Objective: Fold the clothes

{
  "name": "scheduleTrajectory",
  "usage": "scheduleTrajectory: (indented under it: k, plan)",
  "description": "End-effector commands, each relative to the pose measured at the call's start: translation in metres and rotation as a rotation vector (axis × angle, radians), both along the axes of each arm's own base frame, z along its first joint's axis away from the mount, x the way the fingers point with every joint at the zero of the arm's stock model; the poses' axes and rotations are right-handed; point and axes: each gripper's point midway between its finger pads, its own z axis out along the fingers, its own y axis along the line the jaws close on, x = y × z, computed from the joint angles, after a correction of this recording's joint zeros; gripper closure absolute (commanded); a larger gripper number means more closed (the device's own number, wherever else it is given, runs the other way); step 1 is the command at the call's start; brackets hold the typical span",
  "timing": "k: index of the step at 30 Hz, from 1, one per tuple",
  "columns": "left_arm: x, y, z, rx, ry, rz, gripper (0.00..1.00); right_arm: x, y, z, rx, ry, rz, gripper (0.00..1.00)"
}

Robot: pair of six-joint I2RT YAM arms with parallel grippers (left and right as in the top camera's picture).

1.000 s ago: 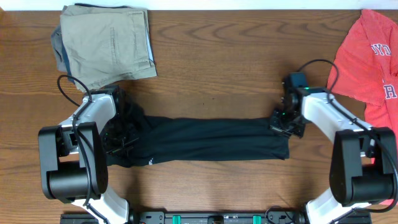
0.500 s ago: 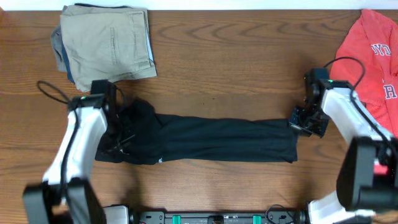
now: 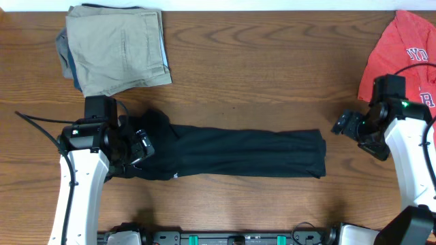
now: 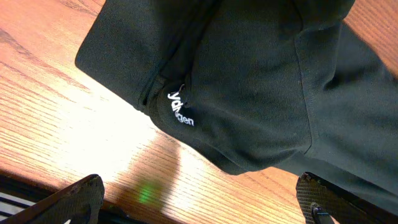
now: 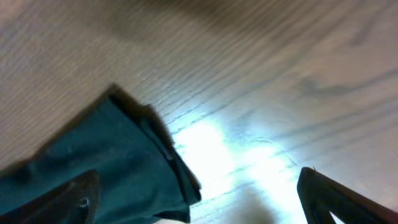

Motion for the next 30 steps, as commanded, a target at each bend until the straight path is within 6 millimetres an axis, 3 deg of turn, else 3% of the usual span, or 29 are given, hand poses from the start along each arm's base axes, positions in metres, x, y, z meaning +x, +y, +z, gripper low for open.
scheduleTrajectory:
  k: [1, 11, 16, 21, 24, 30]
  plan:
    - [-0.003, 0.001, -0.001, -0.003, 0.010, 0.004, 0.02, -0.007, 0.029, -0.021, 0.184, 0.000, 0.120, 0.01]
    - [-0.008, 0.000, -0.001, -0.004, 0.031, -0.005, 0.02, -0.026, 0.073, -0.071, 0.435, 0.000, 0.167, 0.01]
    - [-0.008, 0.000, -0.001, -0.004, 0.031, -0.007, 0.02, -0.037, 0.083, -0.084, 0.484, 0.019, 0.165, 0.02]
    - [-0.007, 0.000, -0.001, -0.004, 0.025, -0.007, 0.02, -0.045, 0.098, -0.088, 0.531, 0.023, 0.188, 0.12]
    - [-0.007, 0.000, -0.001, -0.004, 0.025, -0.007, 0.02, -0.047, 0.103, -0.091, 0.542, 0.030, 0.179, 0.33]
    - [-0.007, 0.000, -0.001, -0.004, 0.025, -0.007, 0.02, -0.044, 0.099, -0.093, 0.515, 0.034, 0.139, 0.99]
